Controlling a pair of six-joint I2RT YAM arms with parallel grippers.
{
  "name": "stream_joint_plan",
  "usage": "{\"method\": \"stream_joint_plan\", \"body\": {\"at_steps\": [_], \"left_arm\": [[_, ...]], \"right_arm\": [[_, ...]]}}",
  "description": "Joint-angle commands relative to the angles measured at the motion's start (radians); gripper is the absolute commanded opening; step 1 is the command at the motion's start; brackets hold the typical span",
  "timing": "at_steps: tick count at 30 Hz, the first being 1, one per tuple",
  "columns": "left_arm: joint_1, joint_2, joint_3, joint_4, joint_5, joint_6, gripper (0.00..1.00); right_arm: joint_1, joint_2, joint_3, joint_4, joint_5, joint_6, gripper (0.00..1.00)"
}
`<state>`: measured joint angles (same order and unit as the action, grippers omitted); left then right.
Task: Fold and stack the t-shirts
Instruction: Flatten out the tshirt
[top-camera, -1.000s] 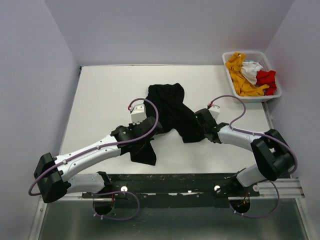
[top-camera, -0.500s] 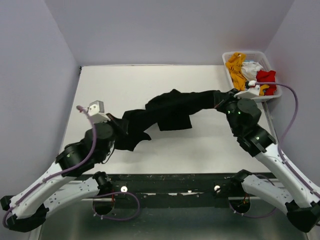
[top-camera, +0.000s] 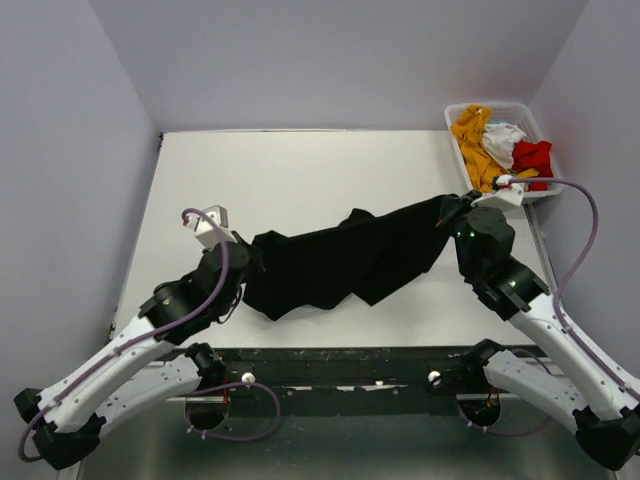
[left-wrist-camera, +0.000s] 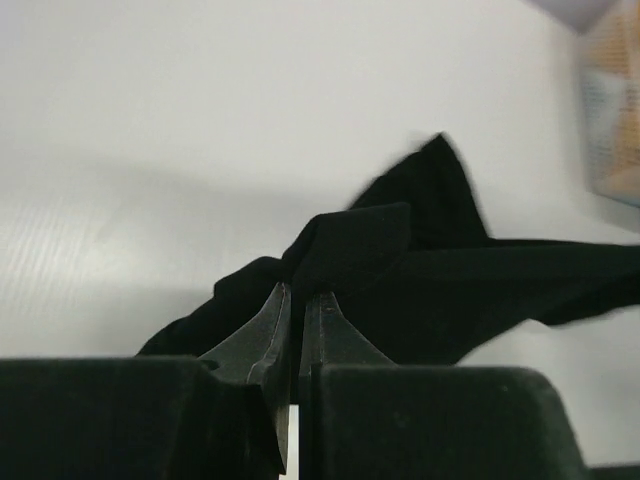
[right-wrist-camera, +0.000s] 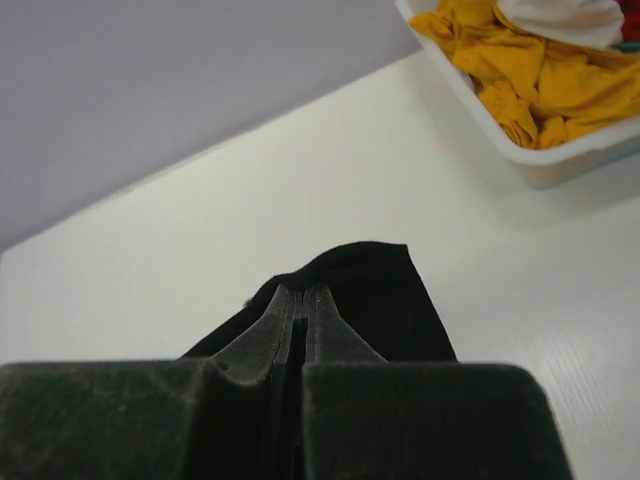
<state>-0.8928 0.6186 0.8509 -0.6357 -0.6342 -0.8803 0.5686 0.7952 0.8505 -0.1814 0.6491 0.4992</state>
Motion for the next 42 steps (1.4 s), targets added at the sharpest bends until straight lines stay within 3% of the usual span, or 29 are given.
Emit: {"method": "stream_joint_plan", "body": {"at_steps": [1,6,9,11,12,13,14,19,23,27,29,36,42], "left_arm": [[0.205,0.158,-0.090,-0.116,0.069,-0.128,0.08],[0.479,0.355,-0.097,-0.091,0.210,-0.118,0.08],[0.559,0.452,-0.027,-0.088,0.234,-0.076,0.21],[0.571,0.490,0.027,-0.096,0.268,-0.049,0.40],[0.571,0.497,0.041,-0.091,0.289,-0.041,0.56],[0.571,0.497,0.045,-0.074,0.325,-0.019,0.80],[0.571,0.492,0.041,-0.051,0.355,-0.001,0.98],[0.529,0.420,-0.042,0.009,0.502,0.027,0.99],[0.291,0.325,-0.173,0.093,0.549,-0.011,0.98],[0.015,0.320,-0.222,0.087,0.459,-0.129,0.99],[-0.066,0.371,-0.218,0.090,0.424,-0.163,0.99],[-0.100,0.663,-0.068,0.001,0.249,-0.283,0.94],[-0.100,0.775,-0.006,-0.019,0.184,-0.333,0.79]], "right_arm": [[0.000,0.086,-0.057,-0.071,0.189,0.055,0.01],[-0.001,0.167,-0.100,-0.108,0.242,0.112,0.01],[-0.001,0.187,-0.103,-0.113,0.245,0.131,0.01],[-0.001,0.189,-0.102,-0.112,0.237,0.133,0.01],[-0.002,0.188,-0.103,-0.113,0.235,0.131,0.01],[-0.001,0.188,-0.105,-0.114,0.238,0.133,0.01],[-0.002,0.186,-0.109,-0.114,0.240,0.136,0.01],[-0.001,0.185,-0.111,-0.114,0.234,0.141,0.01],[-0.001,0.197,-0.108,-0.114,0.225,0.141,0.01],[-0.001,0.206,-0.106,-0.121,0.217,0.148,0.01],[-0.001,0.204,-0.109,-0.123,0.217,0.147,0.01],[-0.001,0.188,-0.119,-0.122,0.206,0.148,0.01],[-0.002,0.178,-0.125,-0.110,0.189,0.138,0.01]]}}
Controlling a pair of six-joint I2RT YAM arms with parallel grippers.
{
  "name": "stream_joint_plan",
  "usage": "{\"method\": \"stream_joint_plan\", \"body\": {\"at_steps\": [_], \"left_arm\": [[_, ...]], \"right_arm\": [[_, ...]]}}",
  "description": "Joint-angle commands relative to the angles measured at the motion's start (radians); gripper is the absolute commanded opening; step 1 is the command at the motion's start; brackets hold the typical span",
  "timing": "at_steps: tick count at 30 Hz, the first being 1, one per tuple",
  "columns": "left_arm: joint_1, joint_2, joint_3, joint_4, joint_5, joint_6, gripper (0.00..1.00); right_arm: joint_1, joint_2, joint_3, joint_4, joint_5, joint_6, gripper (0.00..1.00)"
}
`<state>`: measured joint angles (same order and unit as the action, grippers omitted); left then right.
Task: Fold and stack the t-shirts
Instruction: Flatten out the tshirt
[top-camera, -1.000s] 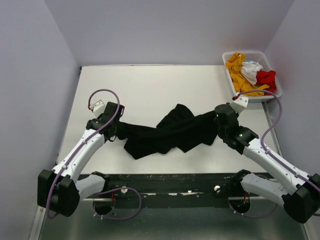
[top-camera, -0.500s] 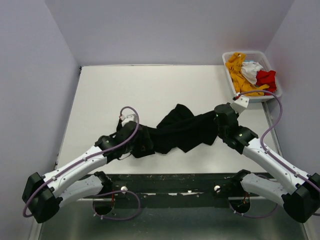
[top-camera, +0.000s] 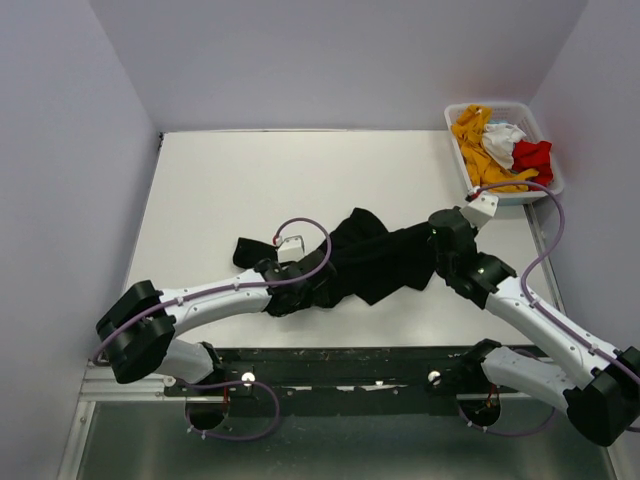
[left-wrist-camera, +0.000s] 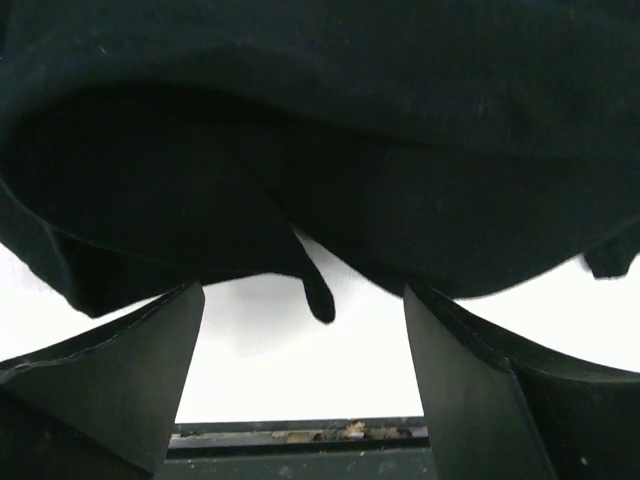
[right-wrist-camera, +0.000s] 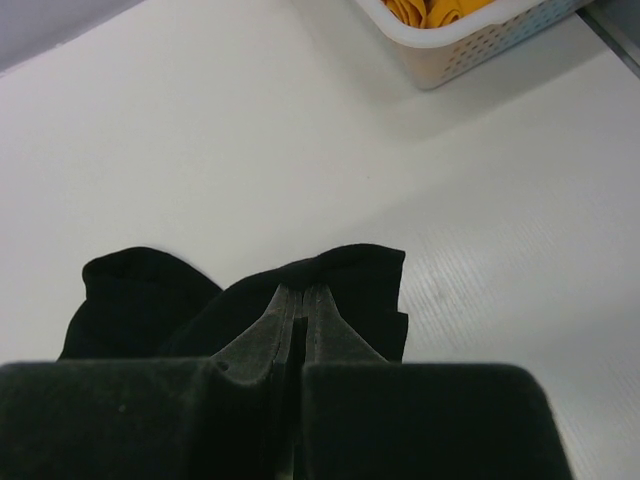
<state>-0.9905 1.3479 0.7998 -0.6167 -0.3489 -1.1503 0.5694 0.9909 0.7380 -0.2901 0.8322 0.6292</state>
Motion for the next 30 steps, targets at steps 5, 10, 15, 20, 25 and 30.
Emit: {"method": "stream_joint_plan", "body": {"at_steps": [5,10,15,20,25,30], "left_arm": [[-0.002,0.119,0.073,-0.098,-0.137,-0.105,0.57],[-0.002,0.137,0.050,-0.042,-0.100,-0.082,0.38],[-0.001,0.102,0.049,-0.135,-0.175,-0.142,0.00],[-0.002,-0.019,0.084,-0.330,-0.338,-0.236,0.00],[-0.002,-0.186,0.257,-0.680,-0.563,-0.390,0.00],[-0.002,-0.372,0.476,-0.769,-0.729,-0.304,0.00]], "right_arm": [[-0.002,-0.031,-0.017,-0.003,0.021,0.009,0.01],[-0.002,-0.048,-0.019,-0.005,0.019,0.010,0.01],[-0.002,-0.051,-0.020,-0.005,0.015,0.007,0.01],[-0.002,-0.052,-0.012,-0.003,0.020,-0.006,0.01],[-0.003,-0.051,0.076,-0.001,0.042,-0.048,0.01],[-0.003,-0.053,0.254,0.020,0.039,-0.127,0.01]]}}
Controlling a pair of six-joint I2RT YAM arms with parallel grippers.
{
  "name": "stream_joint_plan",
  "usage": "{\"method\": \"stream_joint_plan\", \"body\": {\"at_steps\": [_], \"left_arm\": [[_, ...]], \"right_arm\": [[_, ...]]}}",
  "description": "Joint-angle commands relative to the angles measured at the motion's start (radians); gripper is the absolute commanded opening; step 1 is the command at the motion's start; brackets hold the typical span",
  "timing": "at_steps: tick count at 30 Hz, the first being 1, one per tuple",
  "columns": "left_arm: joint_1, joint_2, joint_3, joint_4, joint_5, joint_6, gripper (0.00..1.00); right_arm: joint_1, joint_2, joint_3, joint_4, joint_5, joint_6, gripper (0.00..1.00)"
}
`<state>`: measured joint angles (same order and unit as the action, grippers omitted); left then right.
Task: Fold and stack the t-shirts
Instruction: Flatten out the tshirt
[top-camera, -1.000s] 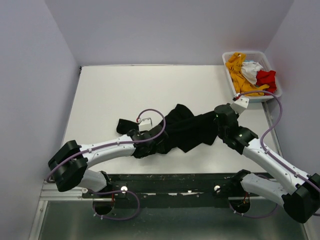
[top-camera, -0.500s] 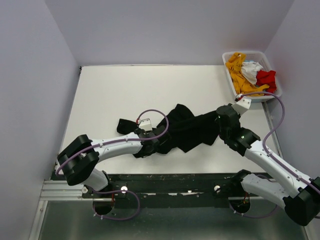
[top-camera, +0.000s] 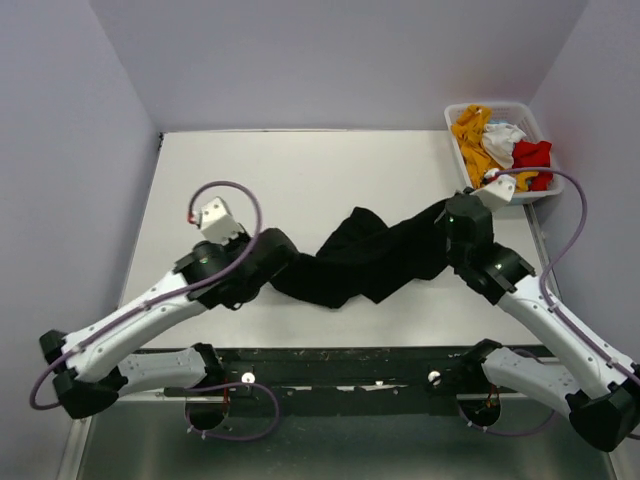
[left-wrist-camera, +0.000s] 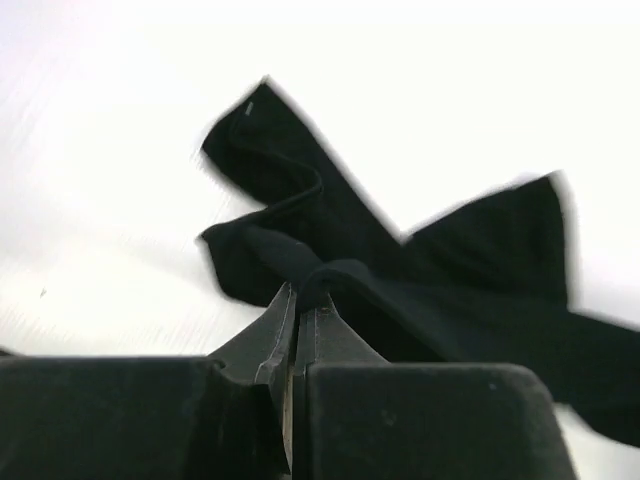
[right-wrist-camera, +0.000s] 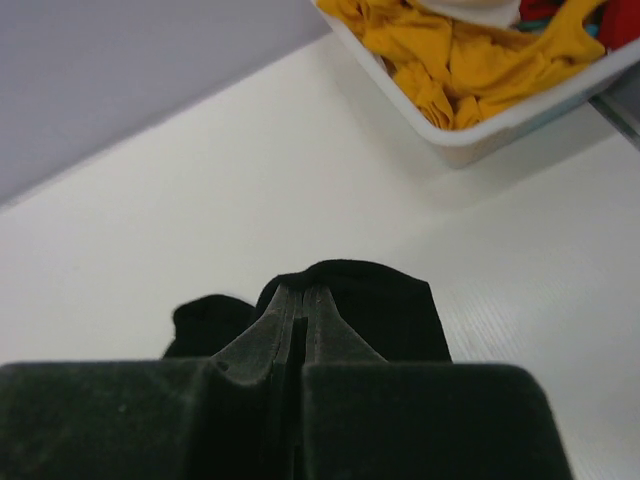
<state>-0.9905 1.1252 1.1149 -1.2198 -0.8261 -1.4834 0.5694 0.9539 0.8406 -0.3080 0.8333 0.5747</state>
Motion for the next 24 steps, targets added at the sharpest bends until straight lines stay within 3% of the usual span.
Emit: {"method": "stream_joint_plan", "body": {"at_steps": [1,4,9,15,17,20,22,24], "left_arm": [[-0.001,-0.191,0.188,-0.117,-0.279,0.121,0.00],[0.001,-0.317,0.225,0.095,-0.324,0.411,0.00],[0.001,-0.521,0.152,0.637,-0.268,0.920,0.00],[0.020,-0.415,0.244,0.957,-0.357,1.338,0.00],[0.100,-0.345,0.280,1.014,-0.316,1.399,0.00],[0.378,-0.205,0.434,0.765,-0.039,1.203,0.00],[0.523,-0.109,0.496,0.742,0.108,1.193,0.00],[0.601,0.010,0.563,0.767,0.152,1.237,0.00]], "right_arm": [[-0.002,-0.020,0.188,0.042,0.030,-0.091,0.01],[-0.002,-0.037,0.296,0.082,-0.006,-0.165,0.01],[-0.003,-0.053,0.455,0.115,-0.135,-0.267,0.01],[-0.003,0.097,0.660,0.138,-0.142,-0.406,0.01],[-0.003,0.183,0.724,0.152,-0.100,-0.443,0.01],[-0.007,0.313,0.808,0.207,-0.022,-0.522,0.01],[-0.039,0.411,0.859,0.242,-0.022,-0.554,0.01],[-0.099,0.502,0.908,0.283,-0.081,-0.532,0.01]]}}
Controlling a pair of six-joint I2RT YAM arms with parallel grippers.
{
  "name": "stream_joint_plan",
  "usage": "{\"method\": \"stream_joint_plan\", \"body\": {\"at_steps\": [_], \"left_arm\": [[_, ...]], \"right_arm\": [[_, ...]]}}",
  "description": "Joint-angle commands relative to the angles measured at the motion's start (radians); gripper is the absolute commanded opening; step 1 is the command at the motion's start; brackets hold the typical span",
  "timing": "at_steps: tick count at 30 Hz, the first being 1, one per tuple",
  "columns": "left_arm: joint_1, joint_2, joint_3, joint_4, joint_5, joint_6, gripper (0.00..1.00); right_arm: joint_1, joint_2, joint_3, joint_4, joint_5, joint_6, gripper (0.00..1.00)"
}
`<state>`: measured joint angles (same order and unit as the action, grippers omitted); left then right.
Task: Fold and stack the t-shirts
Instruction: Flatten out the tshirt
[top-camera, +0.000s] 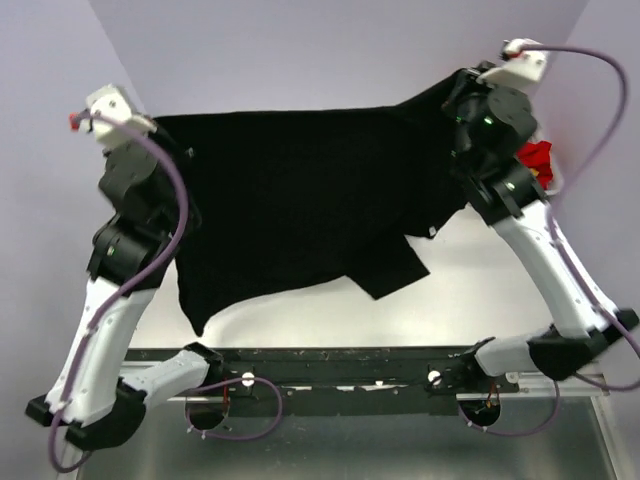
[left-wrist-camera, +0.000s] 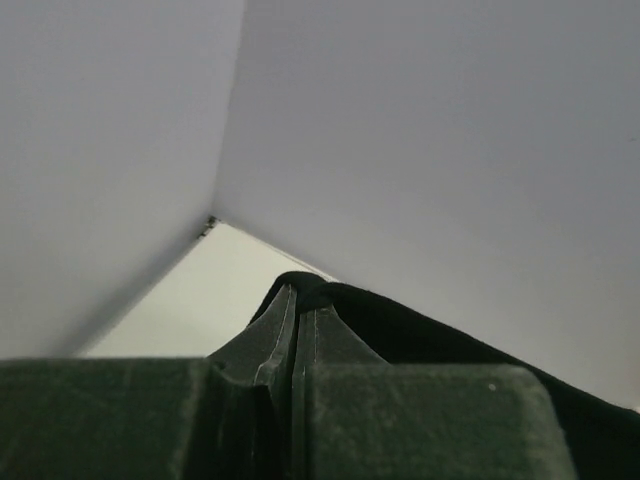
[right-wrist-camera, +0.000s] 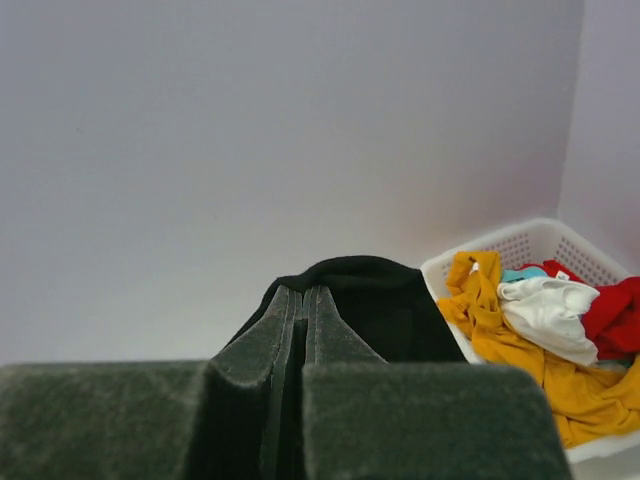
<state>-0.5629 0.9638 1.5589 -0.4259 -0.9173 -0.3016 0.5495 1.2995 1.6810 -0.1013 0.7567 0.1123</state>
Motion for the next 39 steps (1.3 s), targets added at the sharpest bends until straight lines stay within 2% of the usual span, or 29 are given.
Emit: {"method": "stream_joint_plan", "body": {"at_steps": [1,2,3,6,8,10,12,15,18,20,24,26,29,31,33,37,39], "left_arm": [[0.213,0.240,0.168,-0.026,0.289,0.079,0.00],[0.242,0.309,0.242,-0.037,0.313,0.089,0.00],[0.281,0.372,0.324,-0.059,0.327,0.101,0.00],[0.374,0.584,0.704,-0.193,0.418,0.143,0.00],[0.395,0.685,0.944,-0.255,0.448,0.182,0.00],[0.395,0.700,1.011,-0.237,0.468,0.220,0.00],[0.396,0.645,0.929,-0.177,0.499,0.235,0.00],[0.397,0.545,0.766,-0.117,0.505,0.247,0.00],[0.397,0.451,0.585,-0.082,0.510,0.266,0.00],[0.397,0.357,0.393,-0.037,0.522,0.272,0.00],[0.387,0.096,-0.167,0.117,0.691,0.233,0.00],[0.374,-0.009,-0.397,0.165,0.730,0.152,0.00],[0.343,-0.097,-0.651,0.197,0.748,-0.001,0.00],[0.301,-0.109,-0.758,0.157,0.741,-0.093,0.00],[0.244,-0.079,-0.820,0.074,0.677,-0.222,0.00],[0.099,0.039,-0.854,-0.151,0.491,-0.463,0.00],[0.046,0.088,-0.861,-0.236,0.453,-0.548,0.00]], "right_arm": [[-0.110,0.198,0.084,0.135,-0.067,-0.070,0.01],[-0.137,0.250,0.110,0.186,-0.118,-0.084,0.01],[-0.147,0.306,0.153,0.231,-0.106,-0.098,0.01],[-0.160,0.466,0.433,0.224,-0.084,-0.177,0.01],[-0.167,0.551,0.631,0.175,-0.099,-0.182,0.01],[-0.168,0.590,0.746,0.134,-0.121,-0.172,0.01],[-0.168,0.556,0.711,0.121,-0.151,-0.140,0.01],[-0.167,0.418,0.486,0.203,-0.166,-0.124,0.01],[-0.168,0.285,0.298,0.190,-0.184,-0.075,0.01],[-0.167,0.189,0.159,0.128,-0.239,-0.028,0.01],[-0.166,-0.007,-0.164,0.002,-0.334,0.071,0.01],[-0.166,-0.083,-0.289,-0.131,-0.375,0.145,0.01],[-0.166,-0.194,-0.521,-0.259,-0.401,0.355,0.02],[-0.166,-0.245,-0.650,-0.305,-0.463,0.411,0.02],[-0.166,-0.264,-0.733,-0.376,-0.464,0.466,0.03],[-0.166,-0.271,-0.865,-0.475,-0.494,0.554,0.04],[-0.166,-0.274,-0.932,-0.485,-0.492,0.567,0.04]]}}
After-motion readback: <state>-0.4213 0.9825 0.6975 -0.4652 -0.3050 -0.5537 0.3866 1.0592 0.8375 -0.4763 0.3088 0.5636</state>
